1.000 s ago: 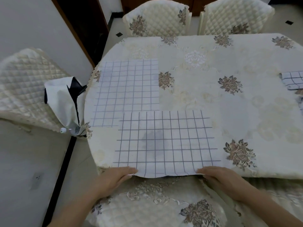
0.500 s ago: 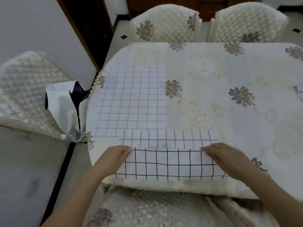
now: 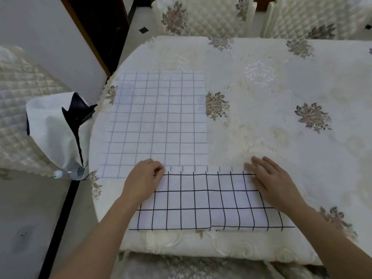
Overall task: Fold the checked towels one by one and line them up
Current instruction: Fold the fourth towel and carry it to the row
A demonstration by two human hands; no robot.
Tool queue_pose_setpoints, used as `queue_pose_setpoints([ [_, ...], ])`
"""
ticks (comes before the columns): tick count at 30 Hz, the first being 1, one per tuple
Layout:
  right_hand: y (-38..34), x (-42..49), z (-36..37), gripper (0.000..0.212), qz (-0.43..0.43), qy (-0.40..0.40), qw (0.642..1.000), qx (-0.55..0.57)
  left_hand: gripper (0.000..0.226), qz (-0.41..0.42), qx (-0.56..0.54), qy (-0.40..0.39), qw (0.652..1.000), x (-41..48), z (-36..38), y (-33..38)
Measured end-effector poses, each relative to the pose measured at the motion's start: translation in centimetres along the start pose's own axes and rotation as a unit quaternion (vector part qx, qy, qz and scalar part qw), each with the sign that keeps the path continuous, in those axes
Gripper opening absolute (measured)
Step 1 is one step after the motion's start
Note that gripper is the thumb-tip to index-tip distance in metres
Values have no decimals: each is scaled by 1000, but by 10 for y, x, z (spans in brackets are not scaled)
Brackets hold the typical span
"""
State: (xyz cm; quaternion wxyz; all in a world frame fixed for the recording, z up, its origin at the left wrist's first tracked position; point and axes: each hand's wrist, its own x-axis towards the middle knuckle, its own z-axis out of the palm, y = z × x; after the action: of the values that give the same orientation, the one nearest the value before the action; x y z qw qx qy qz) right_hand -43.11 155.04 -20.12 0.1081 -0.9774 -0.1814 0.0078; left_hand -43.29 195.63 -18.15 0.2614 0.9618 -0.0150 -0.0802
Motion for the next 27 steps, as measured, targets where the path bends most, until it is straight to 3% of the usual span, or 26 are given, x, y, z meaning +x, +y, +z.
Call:
queue_pose_setpoints([
  [4,0,0,11,45,37,-3,999,-5,4,6,67,54,996,-3,8,1],
  [7,-3,-2,15,44,53,18,998,-10,12,-1,135,138,981,-16,11,15],
  [9,-7,-2,15,43,69,37,997,-25,22,29,123,163,978,-36,15,37],
  [12,-10,0,17,39,84,73,993,-35,39,130,118,79,981,-79,38,68],
  [16,-7,-4,27,37,81,107,990,-35,60,121,176,-32,976,-105,69,71],
  [23,-6,1,24,40,99,108,989,-14,63,93,219,-55,970,-92,82,59],
  [27,-52,-10,6,49,132,164,978,6,63,95,227,-56,968,-88,86,62],
])
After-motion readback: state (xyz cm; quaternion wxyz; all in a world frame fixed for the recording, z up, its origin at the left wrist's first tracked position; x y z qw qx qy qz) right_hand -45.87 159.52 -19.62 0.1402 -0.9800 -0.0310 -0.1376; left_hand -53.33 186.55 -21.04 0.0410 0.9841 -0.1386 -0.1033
